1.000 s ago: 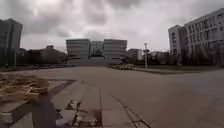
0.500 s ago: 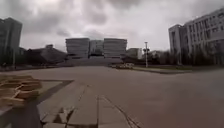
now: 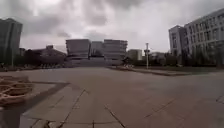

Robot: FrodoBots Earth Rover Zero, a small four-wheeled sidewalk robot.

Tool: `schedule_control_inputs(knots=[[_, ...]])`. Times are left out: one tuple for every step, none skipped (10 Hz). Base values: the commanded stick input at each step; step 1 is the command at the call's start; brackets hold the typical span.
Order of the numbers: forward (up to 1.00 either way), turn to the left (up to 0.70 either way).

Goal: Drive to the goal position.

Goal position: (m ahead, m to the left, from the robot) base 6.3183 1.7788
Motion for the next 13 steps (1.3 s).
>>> schedule_control_inputs(knots=[[0.7, 0.08], [0.7, 0.25], [0.7, 0.34], [0.7, 0.35], [0.7, 0.35], [0.7, 0.35], [0.7, 0.28], [0.7, 0.21], [0.7, 0.11], [0.7, 0.03], [0.7, 0.03], [0.7, 0.03], [0.7, 0.02]])
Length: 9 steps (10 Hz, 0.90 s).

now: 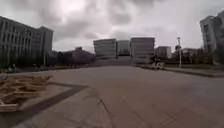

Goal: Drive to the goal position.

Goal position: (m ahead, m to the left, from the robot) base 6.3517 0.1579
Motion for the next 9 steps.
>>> schedule_control_inputs(knots=[[0.7, 0.0], [0.7, 0.0], [0.7, 0.0], [0.7, 0.0], [0.7, 0.0], [0.7, 0.0], [0.7, 0.0], [0.7, 0.0], [0.7, 0.0]])
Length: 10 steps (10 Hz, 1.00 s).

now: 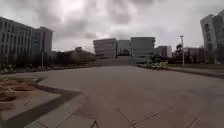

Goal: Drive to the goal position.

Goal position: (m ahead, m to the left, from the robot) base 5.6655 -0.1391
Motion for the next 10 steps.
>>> schedule_control_inputs(knots=[[0.7, 0.0], [0.7, 0.01], [0.7, 0.26], [0.7, 0.35], [0.7, 0.35], [0.7, 0.35], [0.7, 0.35], [0.7, 0.26], [0.7, 0.02], [0.7, 0.02]])
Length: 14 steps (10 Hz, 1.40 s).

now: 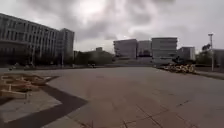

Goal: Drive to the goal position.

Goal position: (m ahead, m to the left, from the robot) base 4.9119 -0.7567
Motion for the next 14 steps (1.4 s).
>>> schedule_control_inputs(knots=[[0.7, 0.02], [0.7, 0.0], [0.7, 0.0], [0.7, 0.0], [0.7, 0.0], [0.7, 0.0], [0.7, 0.01], [0.7, 0.0], [0.7, 0.0], [0.7, 0.0], [0.7, 0.0], [0.7, 0.0], [0.7, 0.0], [0.7, 0.0]])
